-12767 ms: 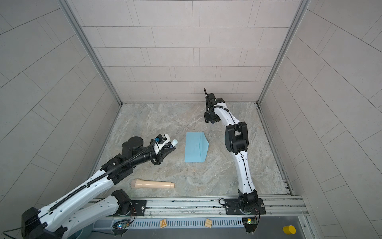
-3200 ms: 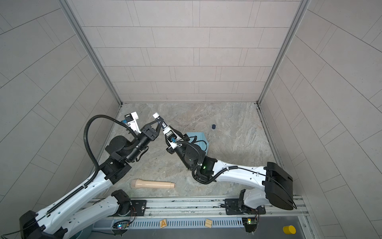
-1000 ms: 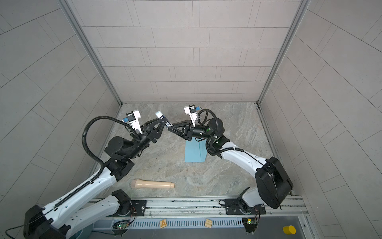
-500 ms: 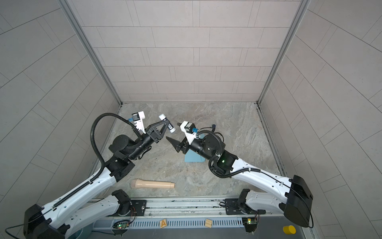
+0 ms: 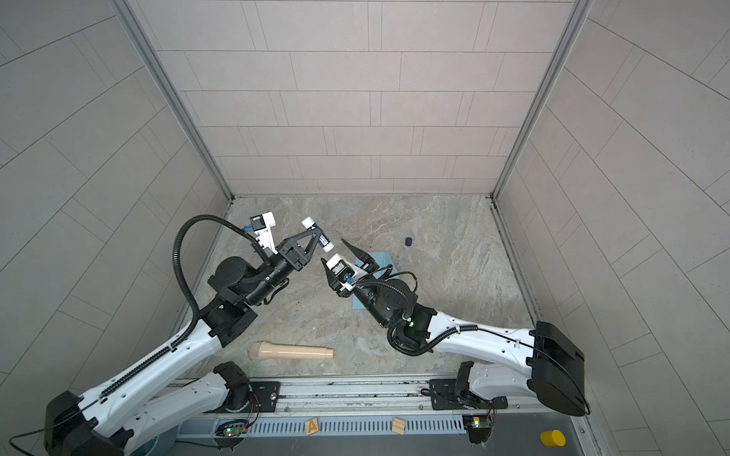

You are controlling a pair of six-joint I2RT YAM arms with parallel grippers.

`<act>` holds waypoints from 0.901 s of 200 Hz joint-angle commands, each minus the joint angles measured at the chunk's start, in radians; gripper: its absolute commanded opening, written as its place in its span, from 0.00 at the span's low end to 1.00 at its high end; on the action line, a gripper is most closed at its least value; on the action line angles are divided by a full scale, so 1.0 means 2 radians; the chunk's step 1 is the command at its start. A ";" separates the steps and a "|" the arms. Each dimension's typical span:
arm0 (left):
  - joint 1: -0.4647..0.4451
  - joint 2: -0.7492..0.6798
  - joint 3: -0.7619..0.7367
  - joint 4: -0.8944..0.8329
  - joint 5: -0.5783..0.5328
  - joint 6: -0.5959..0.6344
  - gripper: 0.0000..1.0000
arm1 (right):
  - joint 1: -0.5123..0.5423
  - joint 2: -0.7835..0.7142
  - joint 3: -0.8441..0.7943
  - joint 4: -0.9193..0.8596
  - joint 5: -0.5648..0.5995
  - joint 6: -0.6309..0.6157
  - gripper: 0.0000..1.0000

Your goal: Place the letter into the envelope and seal it

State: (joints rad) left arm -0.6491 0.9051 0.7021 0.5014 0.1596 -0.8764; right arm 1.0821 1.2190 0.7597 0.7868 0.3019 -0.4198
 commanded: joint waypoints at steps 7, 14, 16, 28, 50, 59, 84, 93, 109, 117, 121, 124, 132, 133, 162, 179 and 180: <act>-0.002 -0.007 0.019 0.014 0.001 -0.003 0.00 | 0.004 0.009 0.015 0.024 0.017 -0.016 0.55; -0.002 -0.007 0.019 0.014 0.001 -0.004 0.00 | 0.004 0.011 0.017 0.023 0.017 -0.013 0.54; -0.001 -0.007 0.019 0.014 0.001 -0.004 0.00 | 0.004 0.012 0.018 0.022 0.017 -0.013 0.54; -0.002 -0.007 0.020 0.014 0.003 -0.005 0.00 | 0.004 0.017 0.021 0.019 0.017 -0.007 0.53; -0.002 -0.008 0.019 0.014 0.004 -0.006 0.00 | 0.005 0.022 0.026 0.022 0.018 -0.001 0.50; -0.002 -0.008 0.019 0.014 0.004 -0.006 0.00 | 0.006 0.024 0.028 0.023 0.019 0.000 0.48; -0.001 -0.008 0.019 0.015 0.004 -0.008 0.00 | 0.007 0.028 0.032 0.023 0.021 0.005 0.41; -0.002 -0.008 0.019 0.016 0.004 -0.008 0.00 | 0.007 0.030 0.034 0.023 0.022 0.006 0.38; -0.002 -0.008 0.018 0.016 0.004 -0.009 0.00 | 0.007 0.033 0.037 0.018 0.024 0.008 0.36; -0.002 -0.008 0.018 0.016 0.005 -0.010 0.00 | 0.007 0.034 0.038 0.016 0.027 0.009 0.36; -0.002 -0.009 0.018 0.016 0.005 -0.009 0.00 | 0.007 0.035 0.039 0.015 0.028 0.010 0.36; -0.001 -0.009 0.018 0.016 0.005 -0.010 0.00 | 0.007 0.035 0.039 0.014 0.029 0.010 0.36; -0.002 -0.009 0.019 0.016 0.004 -0.010 0.00 | 0.007 0.036 0.040 0.013 0.031 0.012 0.36; -0.002 -0.009 0.019 0.016 0.005 -0.009 0.00 | 0.007 0.036 0.040 0.013 0.031 0.013 0.36; -0.002 -0.010 0.017 0.016 0.005 -0.010 0.00 | 0.007 0.041 0.043 0.006 0.035 0.020 0.36; -0.001 -0.010 0.017 0.017 0.005 -0.010 0.00 | 0.007 0.041 0.043 0.008 0.037 0.024 0.33; -0.002 -0.011 0.016 0.016 0.005 -0.010 0.00 | 0.007 0.041 0.043 0.009 0.037 0.024 0.32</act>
State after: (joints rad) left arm -0.6491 0.9039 0.7021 0.5011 0.1604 -0.8948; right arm 1.0931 1.3018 0.8211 0.7971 0.3569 -0.3901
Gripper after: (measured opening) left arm 0.274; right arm 0.343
